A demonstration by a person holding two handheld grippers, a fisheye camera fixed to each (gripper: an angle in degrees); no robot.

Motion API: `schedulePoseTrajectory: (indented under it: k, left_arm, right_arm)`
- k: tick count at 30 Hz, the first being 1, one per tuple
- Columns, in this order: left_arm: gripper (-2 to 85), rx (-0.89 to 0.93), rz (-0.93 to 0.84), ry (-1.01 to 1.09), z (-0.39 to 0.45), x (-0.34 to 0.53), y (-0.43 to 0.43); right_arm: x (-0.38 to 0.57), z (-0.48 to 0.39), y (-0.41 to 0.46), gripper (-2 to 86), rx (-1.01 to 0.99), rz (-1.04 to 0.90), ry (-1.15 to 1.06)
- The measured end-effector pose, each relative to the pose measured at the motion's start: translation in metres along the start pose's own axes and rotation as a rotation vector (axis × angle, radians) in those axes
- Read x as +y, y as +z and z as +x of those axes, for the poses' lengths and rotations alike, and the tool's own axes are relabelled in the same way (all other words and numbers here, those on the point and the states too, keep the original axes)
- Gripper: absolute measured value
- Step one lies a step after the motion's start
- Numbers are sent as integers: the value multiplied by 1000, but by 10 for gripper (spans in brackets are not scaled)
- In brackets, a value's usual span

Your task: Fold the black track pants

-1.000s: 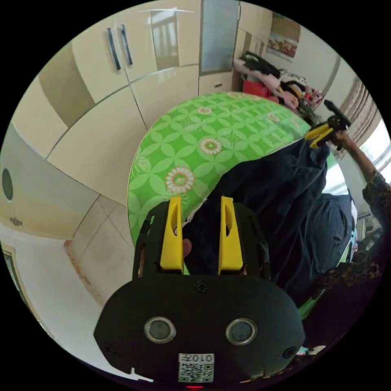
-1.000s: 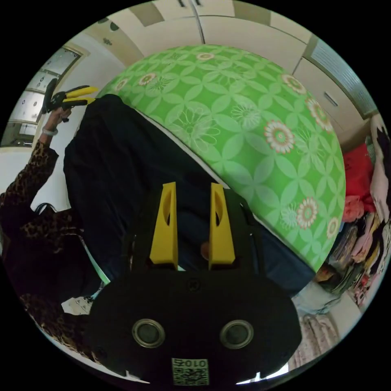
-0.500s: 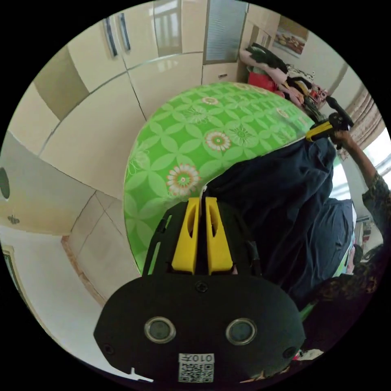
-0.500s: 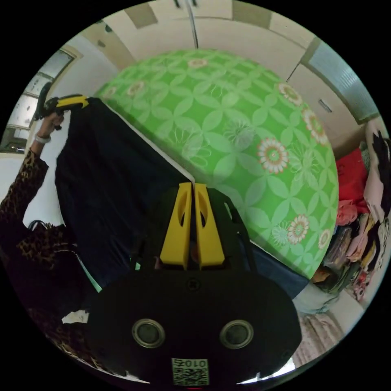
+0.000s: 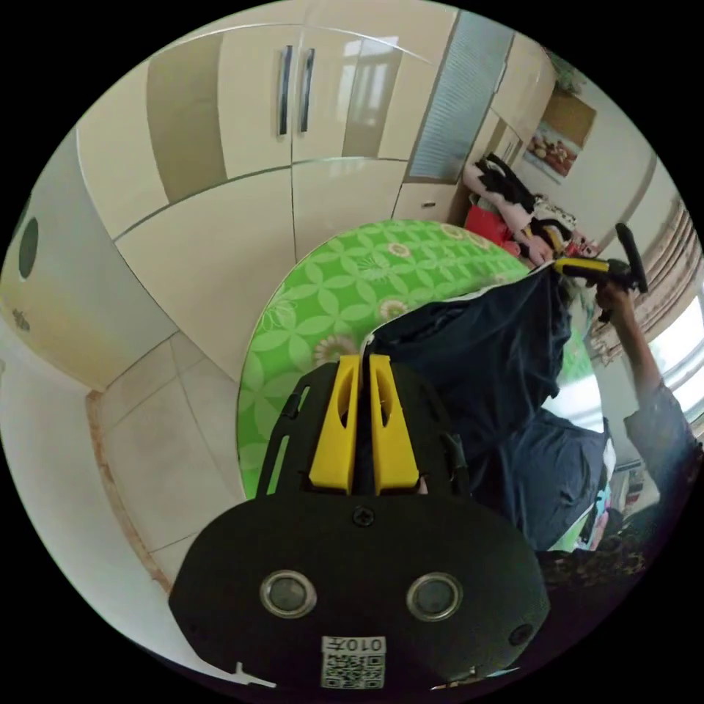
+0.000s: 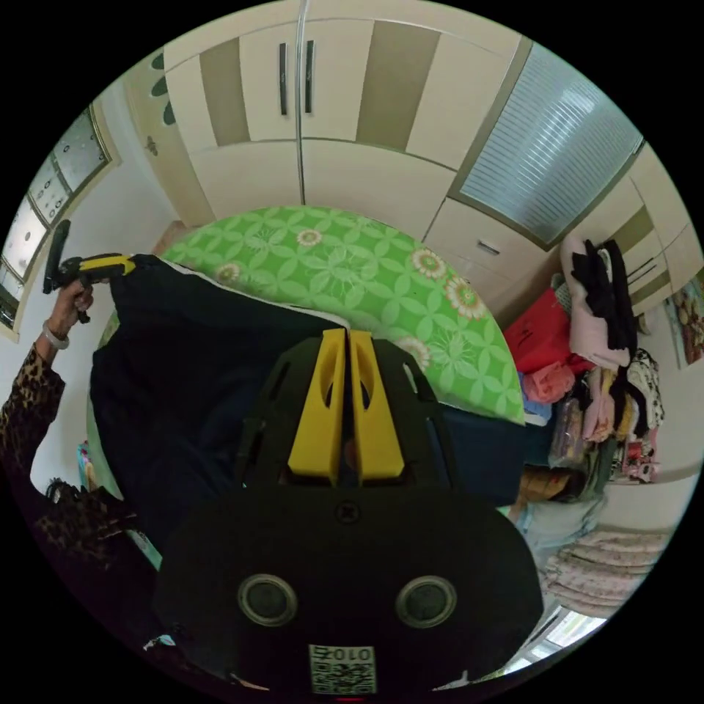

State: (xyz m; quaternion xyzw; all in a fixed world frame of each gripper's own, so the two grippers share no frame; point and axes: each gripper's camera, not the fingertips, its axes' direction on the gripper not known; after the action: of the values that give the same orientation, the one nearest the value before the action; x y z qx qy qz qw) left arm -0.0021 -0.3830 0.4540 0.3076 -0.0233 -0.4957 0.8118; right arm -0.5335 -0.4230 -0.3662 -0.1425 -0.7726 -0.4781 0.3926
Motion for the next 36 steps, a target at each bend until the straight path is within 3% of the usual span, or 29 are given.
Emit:
schedulePoseTrajectory:
  k: [2,9,16,20,23,26,28,36]
  left_arm:
    - [1,19,6,-2,-5,8,-9]
    - [1,120,93,1,-23,43,-75]
    - [1,222,243,14,-32,144,-160]
    - [2,274,267,-196,-77,229,-165]
    - [3,477,200,-396,-118,274,-129]
    - [3,659,281,-472,-136,304,-124]
    - [3,729,294,-507,-139,310,-127]
    - [3,675,355,-240,-94,268,-214]
  right_arm:
    - [16,-3,-1,13,69,-28,-16]
    - [83,-4,-43,12,-18,-25,-44]
    - [210,-47,-72,12,-346,12,-87]
    - [263,-76,-8,13,-591,-71,-61]
    - [287,-86,77,13,-700,-241,58]
    - [306,-92,126,14,-731,-341,74]
    - [310,-81,125,14,-754,-299,82]
    - [327,27,80,24,-1022,160,234]
